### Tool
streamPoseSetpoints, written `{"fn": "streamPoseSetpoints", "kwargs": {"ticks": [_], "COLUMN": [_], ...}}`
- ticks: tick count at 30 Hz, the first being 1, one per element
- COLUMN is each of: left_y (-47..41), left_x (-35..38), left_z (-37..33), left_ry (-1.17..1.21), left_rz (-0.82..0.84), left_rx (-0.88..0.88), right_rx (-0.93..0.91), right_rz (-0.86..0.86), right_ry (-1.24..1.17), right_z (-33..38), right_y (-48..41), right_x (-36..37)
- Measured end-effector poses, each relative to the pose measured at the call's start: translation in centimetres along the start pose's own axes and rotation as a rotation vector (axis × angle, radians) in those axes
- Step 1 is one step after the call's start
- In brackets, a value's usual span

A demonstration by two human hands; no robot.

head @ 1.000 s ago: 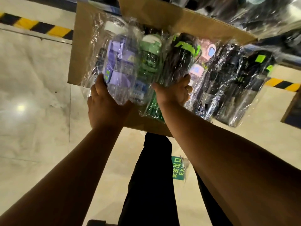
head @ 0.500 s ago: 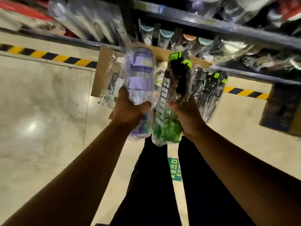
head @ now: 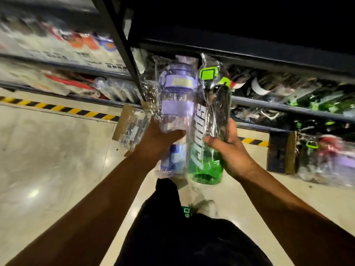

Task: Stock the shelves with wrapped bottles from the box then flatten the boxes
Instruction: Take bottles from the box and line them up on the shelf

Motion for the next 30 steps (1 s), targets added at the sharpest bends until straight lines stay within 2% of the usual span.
{"fn": "streamPoseSetpoints", "kwargs": {"ticks": [5, 14, 25, 30], "left_y": [5.9, 15.3, 21.3, 21.8], "left_x": [5.4, 16.0, 17.9, 17.4], "left_z": [-8.1, -24.7, -45.8, -52.9], "left_ry": [-0.036, -0.045, 0.028, 0.083], "left_rz": [-0.051, 0.117, 0.107, 0.152], "left_rx": [0.133, 0.451, 0.81, 0.893], "right_rx": [-0.172, -0.515, -0.944, -1.061], "right_rz": [-0.043, -0.164, -0.164, -0.147], "right_ry": [0.036, 0.101, 0.118, 0.112], "right_z": [8.6, 24.2, 44.6, 51.6], "right_y": [7.1, 19.0, 26.0, 25.8], "right_x": [-5.0, -12.9, -13.7, -12.7]}}
Point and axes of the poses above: each hand's wrist, its own y-axis away from the middle knuckle, its own x-axis out of the palm, z = x × y, the point moved 10 cm from there along -y, towards the middle knuckle, and after that the axes turned 9 degrees about -y, right-handed, at the moved point
